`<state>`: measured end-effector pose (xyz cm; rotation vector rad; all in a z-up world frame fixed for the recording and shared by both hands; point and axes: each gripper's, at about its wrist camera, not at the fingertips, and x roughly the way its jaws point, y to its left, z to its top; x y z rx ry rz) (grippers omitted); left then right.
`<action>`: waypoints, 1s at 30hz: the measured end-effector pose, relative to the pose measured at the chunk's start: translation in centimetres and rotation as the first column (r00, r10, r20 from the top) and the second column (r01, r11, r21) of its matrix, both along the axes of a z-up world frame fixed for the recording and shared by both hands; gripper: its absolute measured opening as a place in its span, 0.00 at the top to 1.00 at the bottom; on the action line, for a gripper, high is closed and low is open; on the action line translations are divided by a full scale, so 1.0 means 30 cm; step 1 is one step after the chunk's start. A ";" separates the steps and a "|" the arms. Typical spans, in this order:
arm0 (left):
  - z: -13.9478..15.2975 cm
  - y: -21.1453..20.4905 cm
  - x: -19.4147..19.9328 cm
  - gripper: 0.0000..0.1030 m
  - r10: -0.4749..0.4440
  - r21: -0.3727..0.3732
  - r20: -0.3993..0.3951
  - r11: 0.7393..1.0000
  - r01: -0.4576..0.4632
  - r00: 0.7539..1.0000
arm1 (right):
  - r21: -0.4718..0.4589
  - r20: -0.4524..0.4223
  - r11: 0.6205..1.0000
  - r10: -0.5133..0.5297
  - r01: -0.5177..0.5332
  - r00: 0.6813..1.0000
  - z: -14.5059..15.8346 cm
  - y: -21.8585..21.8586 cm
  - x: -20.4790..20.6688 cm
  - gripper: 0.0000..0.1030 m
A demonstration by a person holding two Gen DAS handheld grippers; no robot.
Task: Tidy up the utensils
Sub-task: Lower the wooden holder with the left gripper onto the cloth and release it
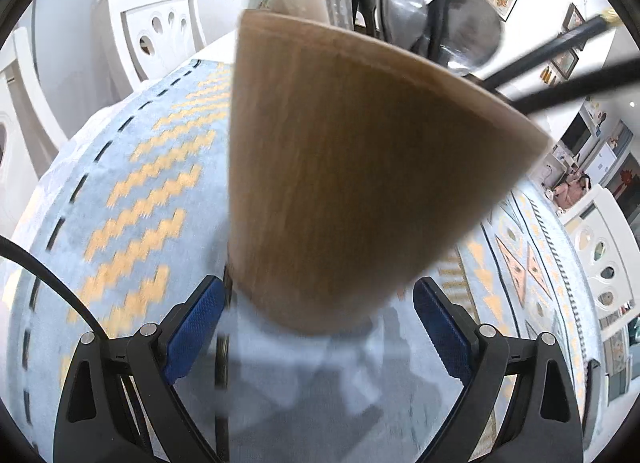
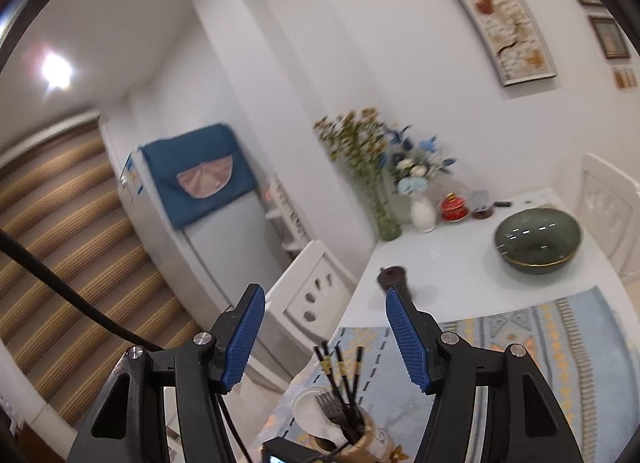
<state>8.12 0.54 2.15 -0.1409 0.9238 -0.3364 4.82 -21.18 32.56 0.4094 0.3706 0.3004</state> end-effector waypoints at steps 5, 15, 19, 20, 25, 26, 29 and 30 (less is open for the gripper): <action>0.034 0.021 -0.125 0.08 -0.017 -0.019 -0.022 1.000 0.017 1.000 | -0.015 -0.013 0.998 -0.059 0.059 0.998 0.027 -0.033 -0.128 0.37; 0.272 0.088 -0.295 0.07 -0.048 0.071 0.124 0.997 0.039 0.991 | -0.256 -0.176 0.962 -0.147 0.099 0.973 -0.134 0.124 -0.347 0.34; 0.379 0.115 -0.340 0.07 -0.057 0.139 0.203 0.990 0.029 0.978 | -0.448 -0.260 0.889 -0.232 0.096 0.937 -0.254 0.240 -0.400 0.34; 0.402 0.114 -0.358 0.07 -0.062 0.164 0.225 0.986 0.024 0.972 | -0.479 -0.274 0.873 -0.242 0.085 0.931 -0.280 0.261 -0.409 0.34; 0.506 0.134 -0.410 0.06 -0.046 0.259 0.289 0.965 -0.031 0.956 | -0.610 -0.320 0.792 -0.265 0.016 0.910 -0.390 0.372 -0.472 0.34; 0.519 0.144 -0.417 0.06 -0.043 0.258 0.290 0.966 -0.034 0.956 | -0.621 -0.320 0.784 -0.260 0.006 0.911 -0.404 0.389 -0.492 0.34; 0.569 0.183 -0.455 0.06 -0.007 0.259 0.312 0.963 -0.078 0.950 | -0.626 -0.320 0.780 -0.252 -0.004 0.913 -0.414 0.417 -0.521 0.34; 0.587 0.196 -0.472 0.06 0.003 0.262 0.327 0.961 -0.093 0.945 | -0.619 -0.320 0.785 -0.253 0.000 0.913 -0.415 0.420 -0.528 0.34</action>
